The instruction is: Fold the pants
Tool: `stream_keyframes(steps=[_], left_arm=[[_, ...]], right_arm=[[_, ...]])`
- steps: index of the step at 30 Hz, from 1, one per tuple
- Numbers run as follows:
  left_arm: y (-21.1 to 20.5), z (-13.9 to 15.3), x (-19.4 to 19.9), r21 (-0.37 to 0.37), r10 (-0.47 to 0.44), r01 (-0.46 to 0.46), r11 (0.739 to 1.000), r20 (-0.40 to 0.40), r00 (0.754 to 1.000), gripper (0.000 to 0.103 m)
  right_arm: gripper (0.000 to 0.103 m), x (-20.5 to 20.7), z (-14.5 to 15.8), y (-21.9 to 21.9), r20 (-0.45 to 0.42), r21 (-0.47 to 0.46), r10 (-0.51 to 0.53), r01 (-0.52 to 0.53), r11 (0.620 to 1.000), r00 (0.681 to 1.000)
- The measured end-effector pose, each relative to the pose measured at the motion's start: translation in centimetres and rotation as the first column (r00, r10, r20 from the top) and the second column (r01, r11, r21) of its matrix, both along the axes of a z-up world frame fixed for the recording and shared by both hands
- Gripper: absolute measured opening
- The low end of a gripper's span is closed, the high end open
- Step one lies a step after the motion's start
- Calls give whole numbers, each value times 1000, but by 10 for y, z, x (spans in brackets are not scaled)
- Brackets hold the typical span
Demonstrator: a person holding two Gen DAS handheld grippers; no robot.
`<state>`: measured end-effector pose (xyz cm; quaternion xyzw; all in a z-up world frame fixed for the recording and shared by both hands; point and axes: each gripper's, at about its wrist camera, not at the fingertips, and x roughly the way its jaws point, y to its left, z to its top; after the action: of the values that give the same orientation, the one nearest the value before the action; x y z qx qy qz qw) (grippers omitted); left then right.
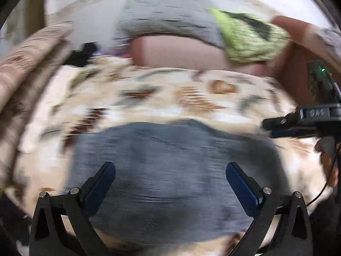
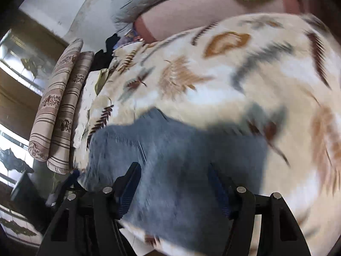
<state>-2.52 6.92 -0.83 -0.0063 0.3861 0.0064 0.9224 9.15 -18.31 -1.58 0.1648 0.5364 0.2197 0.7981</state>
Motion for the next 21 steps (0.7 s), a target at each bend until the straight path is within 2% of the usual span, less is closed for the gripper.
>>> stream_keyframes(steps=[1, 3, 4, 5, 7, 9, 10, 11, 12, 13, 15, 17, 18, 19, 21], left_arm=[[19, -11, 9, 36, 55, -54, 998, -55, 997, 103], [46, -39, 24, 89, 133, -117, 989, -200, 971, 102], [60, -57, 29, 79, 158, -142, 987, -270, 950, 102], [72, -74, 29, 24, 160, -161, 987, -317, 935, 103], [80, -78, 24, -48, 149, -170, 984, -291, 945, 103], [76, -78, 24, -30, 134, -149, 988, -286, 949, 103], [77, -79, 24, -42, 125, -143, 989, -286, 950, 103], [79, -80, 24, -57, 109, -131, 990, -283, 953, 103], [80, -81, 22, -67, 101, -125, 990, -276, 956, 103], [80, -82, 22, -70, 99, -122, 990, -269, 958, 103], [78, -83, 22, -49, 105, -121, 991, -256, 961, 103], [76, -84, 21, -42, 106, -120, 992, -248, 963, 103], [80, -83, 20, -50, 104, -120, 992, -247, 963, 103], [81, -83, 20, -54, 99, -116, 992, -245, 965, 103], [81, -83, 19, -51, 94, -109, 993, -234, 968, 103]], right_arm=[[68, 17, -1, 20, -4, -7, 18, -18, 1000, 1000], [68, 45, -9, 44, -6, -38, 72, -73, 997, 997], [68, 53, -11, 53, -8, -48, 83, -83, 995, 997], [68, 66, -18, 67, -16, -59, 98, -99, 993, 995], [68, 87, -36, 86, -52, -71, 111, -114, 991, 992], [67, 108, -65, 110, -119, -110, 152, -165, 980, 981], [52, 112, -77, 120, -154, -143, 174, -196, 970, 973], [29, 113, -81, 128, -153, -186, 194, -221, 958, 969], [18, 111, -77, 136, -126, -209, 227, -250, 945, 966], [14, 107, -68, 141, -105, -215, 244, -261, 941, 964], [5, 104, -59, 148, -48, -306, 250, -252, 918, 967], [5, 111, -75, 151, -60, -405, 226, -231, 885, 972], [6, 113, -80, 149, -53, -398, 200, -204, 894, 978], [10, 114, -77, 142, -36, -350, 153, -156, 924, 988], [11, 111, -67, 134, -8, -286, 127, -123, 950, 992]])
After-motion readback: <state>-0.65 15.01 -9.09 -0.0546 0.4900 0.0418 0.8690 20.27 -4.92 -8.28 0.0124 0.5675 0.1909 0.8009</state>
